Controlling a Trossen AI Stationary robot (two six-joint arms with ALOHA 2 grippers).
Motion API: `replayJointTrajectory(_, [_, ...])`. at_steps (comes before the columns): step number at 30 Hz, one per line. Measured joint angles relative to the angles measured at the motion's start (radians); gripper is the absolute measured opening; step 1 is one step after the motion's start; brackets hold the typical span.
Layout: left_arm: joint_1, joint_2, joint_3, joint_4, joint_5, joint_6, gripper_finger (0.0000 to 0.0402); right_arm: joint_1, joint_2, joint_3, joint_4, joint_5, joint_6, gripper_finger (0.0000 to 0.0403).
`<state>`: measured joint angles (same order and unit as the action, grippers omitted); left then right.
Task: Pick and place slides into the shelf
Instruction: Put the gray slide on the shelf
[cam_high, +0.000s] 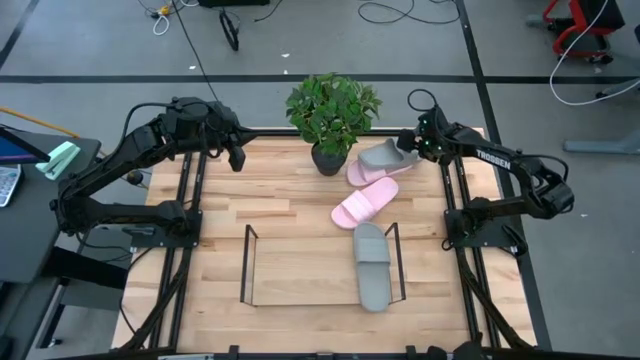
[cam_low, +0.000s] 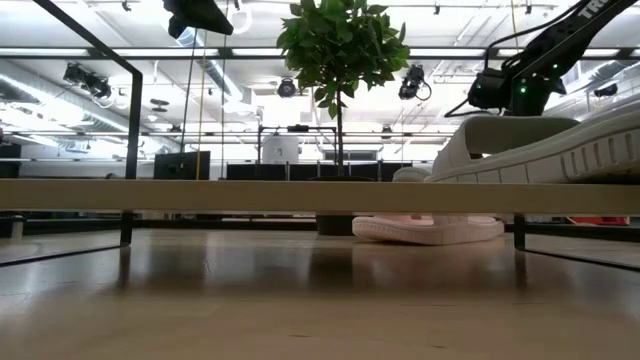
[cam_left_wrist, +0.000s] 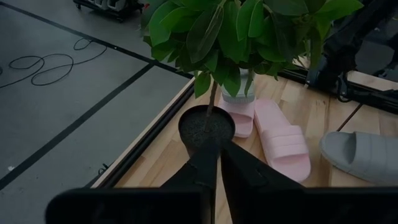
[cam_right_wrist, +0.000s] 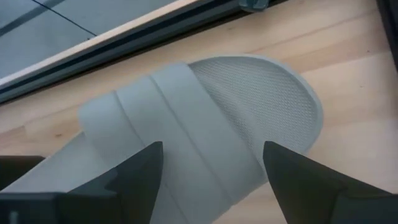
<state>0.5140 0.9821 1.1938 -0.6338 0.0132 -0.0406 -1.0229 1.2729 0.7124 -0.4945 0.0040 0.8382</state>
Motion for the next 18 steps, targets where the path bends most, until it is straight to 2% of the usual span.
replayJointTrajectory(10, [0.0, 0.0, 0.0, 0.0, 0.0, 0.0, 0.0022, 0.013, 0.031, 0.001, -0.022, 0.054, -0.001, 0.0282])
replayJointTrajectory(18, [0.0, 0.0, 0.0, 0.0, 0.0, 0.001, 0.002, 0.004, 0.048, 0.001, -0.018, -0.041, -0.011, 0.0281])
